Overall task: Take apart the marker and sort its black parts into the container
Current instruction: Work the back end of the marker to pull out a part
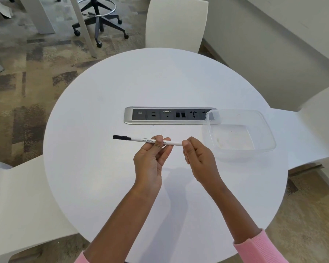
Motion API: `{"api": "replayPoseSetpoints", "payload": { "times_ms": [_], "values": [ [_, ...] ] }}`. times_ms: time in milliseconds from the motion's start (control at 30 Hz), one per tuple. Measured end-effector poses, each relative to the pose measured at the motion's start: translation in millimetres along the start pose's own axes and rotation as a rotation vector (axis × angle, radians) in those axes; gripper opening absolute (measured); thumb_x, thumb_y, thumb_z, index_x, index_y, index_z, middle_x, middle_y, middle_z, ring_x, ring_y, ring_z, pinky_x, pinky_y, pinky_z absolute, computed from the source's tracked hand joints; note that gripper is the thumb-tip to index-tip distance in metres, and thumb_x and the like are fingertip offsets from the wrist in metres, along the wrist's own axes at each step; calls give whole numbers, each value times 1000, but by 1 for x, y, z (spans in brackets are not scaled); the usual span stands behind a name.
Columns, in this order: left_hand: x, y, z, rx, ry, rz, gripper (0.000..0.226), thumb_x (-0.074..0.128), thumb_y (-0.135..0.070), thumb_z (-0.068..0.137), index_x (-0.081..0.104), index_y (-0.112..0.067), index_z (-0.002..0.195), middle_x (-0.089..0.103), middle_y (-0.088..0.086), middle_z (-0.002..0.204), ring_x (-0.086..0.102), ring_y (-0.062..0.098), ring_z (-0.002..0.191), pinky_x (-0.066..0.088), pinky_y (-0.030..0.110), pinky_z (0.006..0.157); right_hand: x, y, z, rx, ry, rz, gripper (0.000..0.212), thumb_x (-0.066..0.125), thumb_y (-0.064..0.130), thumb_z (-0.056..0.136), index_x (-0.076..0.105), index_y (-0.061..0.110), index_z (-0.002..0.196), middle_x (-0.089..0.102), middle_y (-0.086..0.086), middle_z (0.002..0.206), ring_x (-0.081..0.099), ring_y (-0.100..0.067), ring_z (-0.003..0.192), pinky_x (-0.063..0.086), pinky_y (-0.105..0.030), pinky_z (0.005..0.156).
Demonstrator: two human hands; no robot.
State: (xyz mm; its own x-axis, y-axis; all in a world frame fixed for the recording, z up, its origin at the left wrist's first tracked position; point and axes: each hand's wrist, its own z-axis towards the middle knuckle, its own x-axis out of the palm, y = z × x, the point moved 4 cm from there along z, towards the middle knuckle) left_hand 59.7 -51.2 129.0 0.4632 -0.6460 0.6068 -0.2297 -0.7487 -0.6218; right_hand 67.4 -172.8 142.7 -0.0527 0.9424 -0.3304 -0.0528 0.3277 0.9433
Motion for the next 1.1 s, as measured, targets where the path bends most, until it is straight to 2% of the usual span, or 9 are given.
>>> {"api": "replayPoseSetpoints", "payload": {
  "times_ms": [100, 200, 267, 367, 467, 633, 733, 1000, 1100],
  "values": [
    [-1, 3, -1, -70, -22, -46, 13, 57, -2, 84, 65, -4, 73, 72, 0, 60, 70, 9, 62, 56, 17, 56, -7, 4, 0, -240, -18, -211, 29, 40, 23, 94, 45, 9, 68, 40, 4, 59, 34, -8, 59, 31, -13, 57],
    [-2, 5, -2, -97, -39, -54, 13, 58, -1, 83, 65, -3, 72, 72, 0, 59, 71, 10, 62, 57, 18, 55, -12, 3, 1, -404, -5, -421, 32, 39, 23, 91, 53, 0, 72, 49, -8, 62, 35, -14, 65, 31, -18, 61],
    [-3, 5, -1, -82, -35, -33, 12, 59, -2, 83, 65, -3, 73, 72, -1, 60, 71, 9, 63, 57, 17, 57, -12, -1, 1, -305, 7, -351, 31, 41, 26, 92, 52, 9, 69, 48, 0, 61, 39, -12, 63, 32, -18, 59],
    [-3, 3, 2, -50, -28, -1, 10, 59, -4, 84, 65, -4, 75, 72, -3, 61, 70, 7, 63, 56, 16, 58, -6, -8, -3, 30, -32, 71, 31, 40, 25, 96, 56, 24, 69, 53, 6, 60, 48, -5, 57, 42, -14, 58],
    [-2, 2, 3, -24, -18, 29, 10, 59, -4, 84, 65, -5, 76, 71, -5, 60, 69, 7, 64, 56, 16, 60, -1, -10, -7, 303, -67, 456, 22, 49, 23, 91, 66, 18, 78, 62, 7, 57, 55, -4, 53, 50, -14, 56],
    [-2, 3, 0, 4, -18, 67, 11, 60, -5, 84, 65, -6, 74, 71, -5, 61, 69, 7, 65, 56, 15, 60, -3, -8, -9, 428, -58, 560, 17, 58, 14, 86, 65, 10, 71, 63, 6, 52, 57, -4, 48, 52, -14, 53],
    [0, 5, -2, 6, -28, 61, 11, 60, -5, 83, 65, -6, 74, 71, -5, 61, 69, 7, 65, 56, 15, 59, -5, -8, -7, 356, -94, 455, 21, 55, 8, 88, 58, 13, 68, 59, 5, 55, 54, -3, 49, 50, -12, 54],
    [-1, 3, 0, -73, -54, -9, 9, 61, -2, 82, 66, -3, 73, 72, -2, 60, 71, 10, 64, 56, 17, 57, -6, 0, -7, -72, -198, -8, 28, 53, 0, 87, 51, 22, 70, 57, 13, 66, 52, -4, 63, 43, -14, 61],
    [-3, 0, 2, -47, -53, 17, 8, 62, -4, 81, 66, -3, 74, 71, -2, 59, 70, 9, 64, 56, 17, 57, -6, -3, -4, -9, -86, 35, 26, 53, 9, 90, 54, 24, 69, 59, 12, 60, 55, -4, 59, 47, -20, 61]
  ]
}}
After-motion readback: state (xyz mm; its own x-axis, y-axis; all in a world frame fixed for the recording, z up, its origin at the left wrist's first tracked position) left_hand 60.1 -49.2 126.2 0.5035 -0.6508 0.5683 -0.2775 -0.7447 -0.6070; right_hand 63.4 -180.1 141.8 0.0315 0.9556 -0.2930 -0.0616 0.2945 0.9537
